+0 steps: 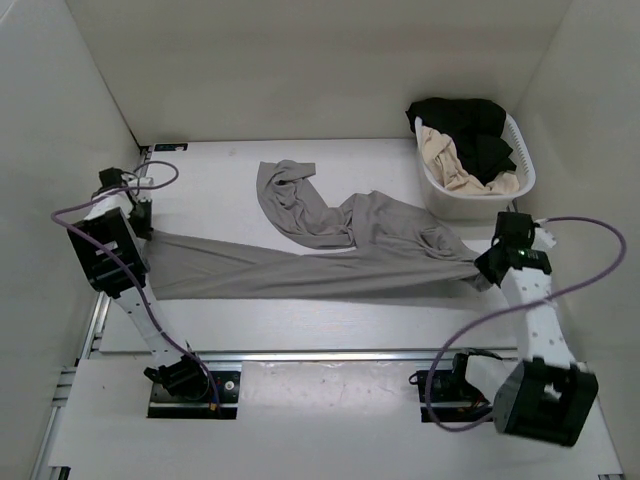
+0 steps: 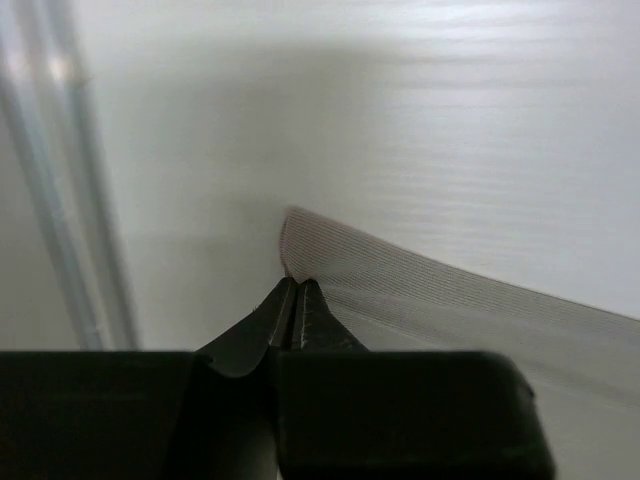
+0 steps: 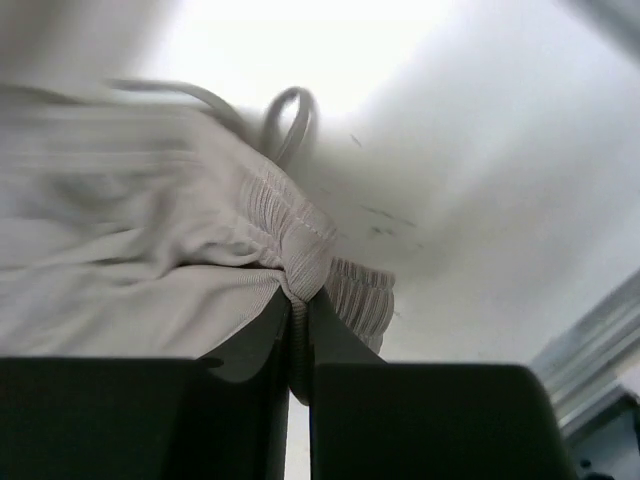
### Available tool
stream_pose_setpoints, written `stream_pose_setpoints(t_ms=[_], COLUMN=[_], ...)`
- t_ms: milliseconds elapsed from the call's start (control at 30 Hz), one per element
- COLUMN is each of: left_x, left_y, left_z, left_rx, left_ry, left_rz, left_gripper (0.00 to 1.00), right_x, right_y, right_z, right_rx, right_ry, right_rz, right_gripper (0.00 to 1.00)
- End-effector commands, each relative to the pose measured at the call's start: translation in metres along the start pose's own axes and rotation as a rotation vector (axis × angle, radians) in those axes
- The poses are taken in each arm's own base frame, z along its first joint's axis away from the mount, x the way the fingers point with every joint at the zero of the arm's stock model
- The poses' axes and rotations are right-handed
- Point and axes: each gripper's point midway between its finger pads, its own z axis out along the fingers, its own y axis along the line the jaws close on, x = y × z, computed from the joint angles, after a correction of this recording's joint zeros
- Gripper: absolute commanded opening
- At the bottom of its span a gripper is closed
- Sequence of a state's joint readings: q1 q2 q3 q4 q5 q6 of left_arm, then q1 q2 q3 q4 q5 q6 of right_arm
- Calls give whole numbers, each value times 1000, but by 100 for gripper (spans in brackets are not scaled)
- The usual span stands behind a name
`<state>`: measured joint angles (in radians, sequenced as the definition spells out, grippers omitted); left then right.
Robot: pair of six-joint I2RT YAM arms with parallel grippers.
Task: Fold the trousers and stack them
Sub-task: Flatten the trousers out
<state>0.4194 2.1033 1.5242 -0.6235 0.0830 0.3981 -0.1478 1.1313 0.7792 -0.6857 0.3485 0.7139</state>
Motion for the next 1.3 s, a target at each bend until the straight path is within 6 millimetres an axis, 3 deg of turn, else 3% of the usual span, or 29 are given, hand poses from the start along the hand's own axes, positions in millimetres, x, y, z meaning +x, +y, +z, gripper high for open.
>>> stream_pose_setpoints(t_ms=[0, 100, 167, 267, 367, 400, 500, 533, 600, 633, 667, 700, 733, 800, 833, 967, 1167, 1267], left_x=[21, 35, 34, 26, 23, 22, 24, 17, 20, 39, 41, 52, 86, 114, 147, 181, 140, 143], left_y=[60, 56, 54, 60, 54, 49, 42, 44, 41, 32, 30, 27, 13, 11, -2, -11, 11, 10], left_z=[-12, -13, -16, -31, -34, -38, -62, -85, -105, -105, -125, -129, -121, -128, -118, -103, -86, -73], left_rx=[-177, -178, -169, -203, -166, -133, -113, -139, -143, -124, -147, -140, -92, -114, -67, -46, -127, -117], left_ry=[49, 81, 70, 44, 29, 24, 6, -40, -61, -27, -57, -37, 29, 83, 146, 211, 150, 174], left_rz=[-101, -81, -80, -80, -53, -35, 28, 56, 160, 199, 248, 351, 401, 538, 564, 599, 443, 442], left_gripper=[14, 14, 14, 14, 16, 21, 31, 32, 35, 35, 36, 36, 38, 38, 38, 40, 43, 43], right_x=[-49, -26, -5, 10, 28, 30, 37, 37, 39, 35, 35, 31, 31, 31, 31, 31, 34, 34], right_y=[3, -4, -13, -27, -23, -19, -7, -7, -8, -5, -6, -4, -4, -4, -4, -2, -1, -1], right_z=[-45, -39, -26, -16, -4, -2, 3, 3, 4, 2, 2, 1, 1, 1, 1, 2, 3, 3], right_rx=[-96, -79, -43, 16, -14, -29, -75, -75, -70, -77, -78, -85, -85, -85, -85, -95, -102, -103], right_ry=[-217, -131, -67, -39, 21, 38, 94, 94, 101, 92, 91, 83, 83, 82, 82, 87, 93, 93], right_rz=[23, 9, 10, 29, 21, 21, 9, 9, -5, -3, -13, -23, -23, -33, -33, -41, -41, -51], right_gripper=[0, 0, 0, 0, 0, 0, 0, 0, 0, 0, 0, 0, 0, 0, 0, 0, 0, 0])
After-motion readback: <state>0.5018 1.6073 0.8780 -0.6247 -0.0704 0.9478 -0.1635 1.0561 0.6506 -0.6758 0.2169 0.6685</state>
